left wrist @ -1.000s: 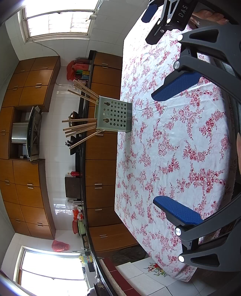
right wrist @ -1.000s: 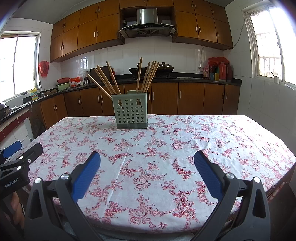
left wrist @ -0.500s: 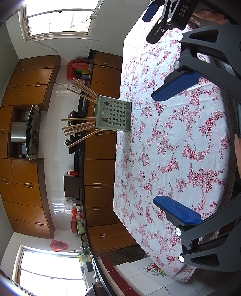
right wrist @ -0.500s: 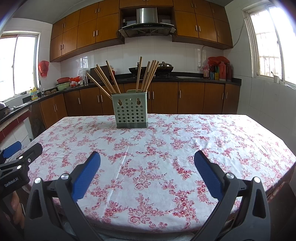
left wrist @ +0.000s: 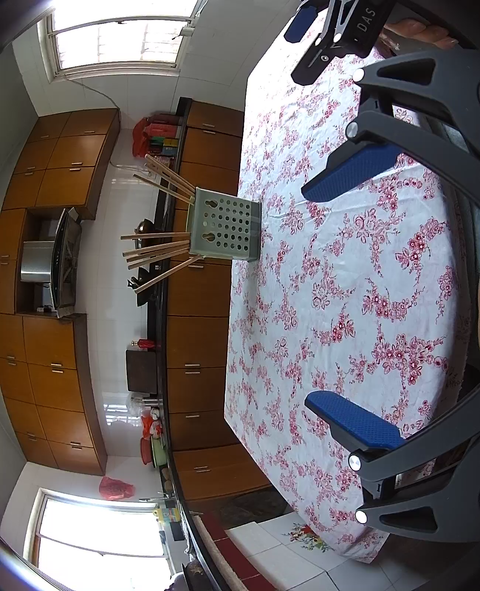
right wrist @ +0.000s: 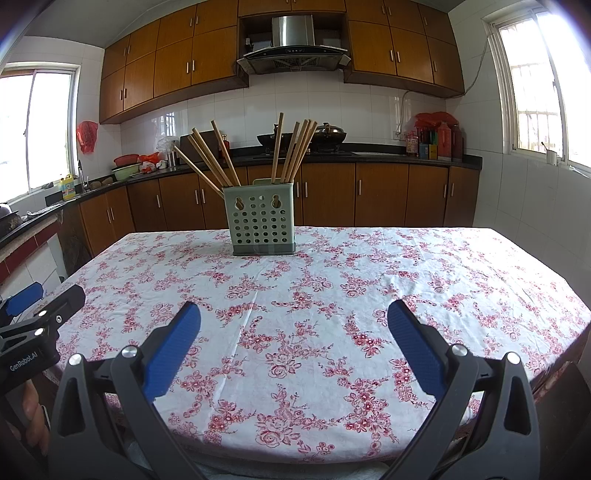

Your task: Organize utensils

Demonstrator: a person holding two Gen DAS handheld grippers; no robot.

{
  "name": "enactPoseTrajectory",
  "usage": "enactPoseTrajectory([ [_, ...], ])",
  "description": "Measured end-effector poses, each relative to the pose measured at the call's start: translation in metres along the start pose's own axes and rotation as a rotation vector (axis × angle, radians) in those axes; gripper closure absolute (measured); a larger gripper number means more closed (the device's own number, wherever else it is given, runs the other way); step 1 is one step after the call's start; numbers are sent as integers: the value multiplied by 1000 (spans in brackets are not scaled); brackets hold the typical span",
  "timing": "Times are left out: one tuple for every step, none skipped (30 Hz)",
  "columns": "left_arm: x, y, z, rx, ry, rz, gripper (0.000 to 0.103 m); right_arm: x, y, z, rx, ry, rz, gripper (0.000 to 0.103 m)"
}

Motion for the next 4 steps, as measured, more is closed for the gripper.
enactPoseTrajectory([
  [-1, 0, 0, -1, 1, -1, 2, 0, 0, 0, 0, 0, 0, 4],
  [0, 0, 0, -2, 2, -2, 2, 0, 0, 0, 0, 0, 0, 4],
  [0, -1, 0, -2, 2, -3, 2, 0, 0, 0, 0, 0, 0, 4],
  [1, -1, 0, -4, 3, -4, 2, 0, 0, 0, 0, 0, 0, 4],
])
Point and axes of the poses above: each gripper's, at about its wrist camera, not at the fingertips, and z roughly against the way its jaws point, y to its left, x to its top, the point moved 2 cm from there along -z, roughly the way its jaws point, and after that the axes turned 13 degrees about y, right-handed, at the moved point
